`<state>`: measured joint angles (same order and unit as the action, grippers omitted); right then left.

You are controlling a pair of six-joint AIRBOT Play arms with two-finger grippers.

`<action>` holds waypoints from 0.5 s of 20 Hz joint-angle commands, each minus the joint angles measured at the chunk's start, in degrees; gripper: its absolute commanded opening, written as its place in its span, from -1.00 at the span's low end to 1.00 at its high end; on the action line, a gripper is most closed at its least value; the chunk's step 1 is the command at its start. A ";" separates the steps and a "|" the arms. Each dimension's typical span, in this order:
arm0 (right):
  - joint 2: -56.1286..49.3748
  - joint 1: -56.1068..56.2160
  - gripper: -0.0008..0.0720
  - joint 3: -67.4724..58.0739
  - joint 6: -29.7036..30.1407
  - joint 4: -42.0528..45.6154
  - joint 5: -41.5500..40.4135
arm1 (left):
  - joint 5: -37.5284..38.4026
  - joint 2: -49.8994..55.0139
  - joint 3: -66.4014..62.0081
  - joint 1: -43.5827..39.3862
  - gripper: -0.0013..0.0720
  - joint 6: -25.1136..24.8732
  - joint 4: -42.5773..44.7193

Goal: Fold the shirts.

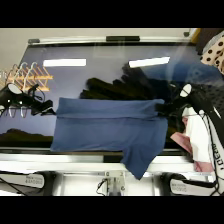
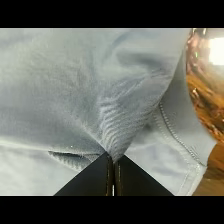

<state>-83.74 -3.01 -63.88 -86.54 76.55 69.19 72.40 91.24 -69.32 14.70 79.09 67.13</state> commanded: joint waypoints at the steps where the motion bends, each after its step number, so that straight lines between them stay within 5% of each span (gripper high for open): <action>1: 0.00 0.02 -0.59 0.02 -0.90 0.00 -1.46 | 1.22 0.15 0.17 -0.07 -0.86 0.00 -0.24; 2: 0.17 0.02 0.25 0.02 -0.90 -0.09 -0.81 | 1.90 0.13 0.09 -0.04 -0.58 0.11 -0.24; 3: 0.90 0.02 0.63 0.02 -0.81 0.02 1.09 | 4.74 0.09 -0.35 0.07 0.05 0.94 -0.24; 4: 2.16 0.02 0.63 0.02 -0.81 0.90 2.89 | 9.44 0.09 -1.66 0.46 0.44 1.09 -0.15; 7: 8.15 -1.16 0.63 0.02 0.15 5.90 9.44 | 20.06 -0.98 -7.08 3.82 0.44 1.11 0.68; 10: 14.67 -5.22 0.63 3.39 5.99 9.70 19.47 | 21.70 -7.02 -0.94 7.45 0.41 1.01 1.49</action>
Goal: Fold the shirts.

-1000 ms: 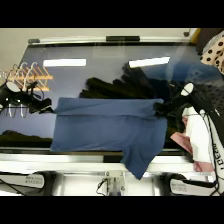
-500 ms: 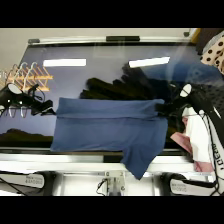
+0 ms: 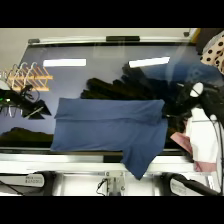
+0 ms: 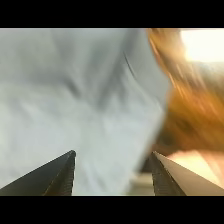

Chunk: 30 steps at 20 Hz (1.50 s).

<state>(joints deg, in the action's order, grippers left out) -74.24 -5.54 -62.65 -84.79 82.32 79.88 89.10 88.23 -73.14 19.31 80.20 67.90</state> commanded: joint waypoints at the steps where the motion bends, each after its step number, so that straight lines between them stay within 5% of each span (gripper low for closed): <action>1: 7.67 -4.90 0.63 4.37 5.51 3.89 9.53 | 3.10 -7.37 8.48 3.65 0.39 -0.31 0.72; 6: 18.49 -14.58 0.63 13.55 6.73 -2.08 5.11 | -7.85 -22.01 38.75 7.13 0.40 -5.49 -1.75; 9: 18.86 -15.06 0.63 13.86 7.56 -3.98 4.28 | -12.57 -24.33 45.42 7.13 0.40 -6.71 -2.14; 17: 18.86 -15.06 0.62 13.86 7.74 -4.92 3.45 | -18.84 -24.30 46.05 7.08 0.38 -7.50 -3.69; 18: 18.86 -15.06 0.62 13.86 7.72 -4.92 3.50 | -19.04 -24.30 46.01 7.08 0.25 -7.50 -3.67; 30: 18.86 -15.06 0.62 13.86 7.96 -4.90 3.52 | -13.05 -24.30 41.20 7.91 0.26 -8.66 1.44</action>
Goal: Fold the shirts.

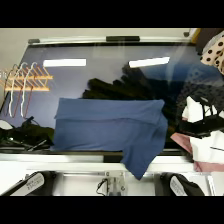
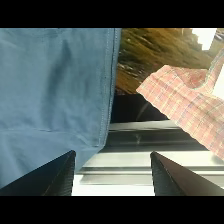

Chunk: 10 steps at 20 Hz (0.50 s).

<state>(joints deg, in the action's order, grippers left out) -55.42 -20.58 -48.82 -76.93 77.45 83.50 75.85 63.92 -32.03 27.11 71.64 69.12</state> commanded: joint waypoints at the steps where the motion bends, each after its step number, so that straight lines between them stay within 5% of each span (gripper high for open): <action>1: 0.04 -0.02 0.62 0.02 0.09 -0.02 -0.11 | -1.22 0.00 0.74 0.09 0.26 -0.17 -2.36; 10: 0.04 -0.02 0.62 0.02 0.20 -0.02 0.09 | -5.05 0.02 6.78 -0.13 0.23 -0.63 -5.97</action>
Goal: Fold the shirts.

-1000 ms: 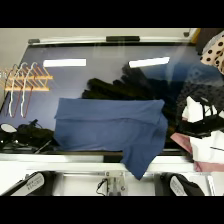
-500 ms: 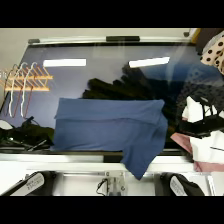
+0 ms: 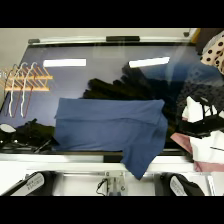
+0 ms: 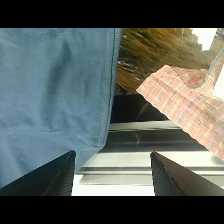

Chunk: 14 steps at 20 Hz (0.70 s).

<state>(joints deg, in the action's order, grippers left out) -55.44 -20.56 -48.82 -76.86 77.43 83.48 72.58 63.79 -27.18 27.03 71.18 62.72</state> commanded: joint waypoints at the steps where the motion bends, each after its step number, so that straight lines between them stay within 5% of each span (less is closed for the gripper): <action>1: 0.07 -0.04 0.62 0.04 0.83 0.00 0.42 | -2.21 0.15 2.27 -0.04 0.14 0.00 0.44; 3: 0.07 -0.04 0.62 0.35 1.11 0.15 0.74 | -3.06 0.15 2.29 -0.04 -0.55 0.02 0.42; 5: 0.07 -0.04 0.62 2.75 1.07 -0.96 1.22 | -3.69 0.15 2.29 -0.02 -0.87 0.00 0.42; 11: 0.09 1.07 0.62 16.33 0.26 -10.69 -0.48 | -4.55 0.13 2.29 -0.02 -0.87 -0.04 0.42; 14: 0.09 5.66 0.62 21.81 -3.52 -8.22 -4.57 | -4.48 0.13 2.29 -0.04 -0.87 -0.02 0.24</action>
<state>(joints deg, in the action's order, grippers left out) -55.40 -17.87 -32.12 -77.60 69.93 82.11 70.15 63.88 -24.93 27.00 71.13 62.70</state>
